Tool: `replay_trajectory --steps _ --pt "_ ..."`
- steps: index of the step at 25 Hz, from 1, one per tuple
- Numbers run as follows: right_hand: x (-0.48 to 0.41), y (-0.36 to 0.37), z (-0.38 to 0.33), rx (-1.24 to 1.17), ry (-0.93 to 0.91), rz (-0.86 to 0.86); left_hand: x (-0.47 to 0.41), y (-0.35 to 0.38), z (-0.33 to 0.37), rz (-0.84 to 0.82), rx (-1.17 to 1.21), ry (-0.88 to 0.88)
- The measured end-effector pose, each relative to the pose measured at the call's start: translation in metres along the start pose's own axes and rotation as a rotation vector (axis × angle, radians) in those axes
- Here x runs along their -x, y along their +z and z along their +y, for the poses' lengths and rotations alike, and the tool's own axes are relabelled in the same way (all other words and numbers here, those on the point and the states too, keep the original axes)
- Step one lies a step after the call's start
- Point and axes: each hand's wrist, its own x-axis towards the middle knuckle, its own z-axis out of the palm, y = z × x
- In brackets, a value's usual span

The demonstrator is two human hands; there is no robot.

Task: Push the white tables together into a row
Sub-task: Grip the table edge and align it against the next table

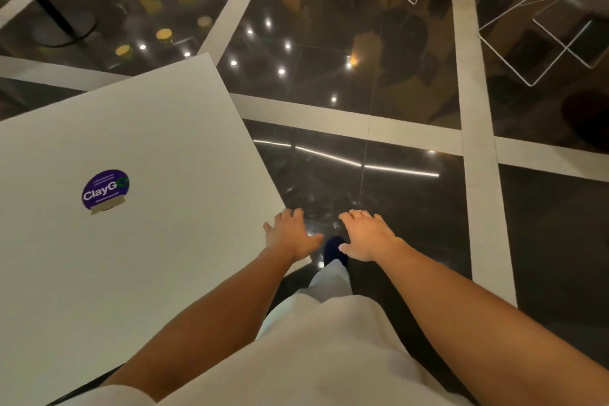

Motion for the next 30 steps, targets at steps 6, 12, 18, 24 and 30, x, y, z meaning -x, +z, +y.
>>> replay_trajectory --steps 6,12,18,24,30 --pt "-0.107 -0.080 0.057 0.160 -0.096 -0.068 -0.102 -0.021 0.048 0.053 0.133 -0.151" --pt "-0.202 -0.156 0.064 0.332 -0.302 -0.126 -0.159 -0.083 0.060 0.174 0.265 -0.384" --pt "-0.293 -0.206 0.012 0.529 -0.661 -0.148 -0.177 -0.115 0.041 0.288 0.371 -0.733" --pt "-0.399 -0.259 -0.043 0.745 -1.058 -0.168 -0.228 -0.129 0.045 0.388 0.610 -1.136" --pt "-0.447 -0.276 -0.080 0.891 -1.296 -0.181 -0.271 -0.146 0.050 0.432 0.700 -1.342"
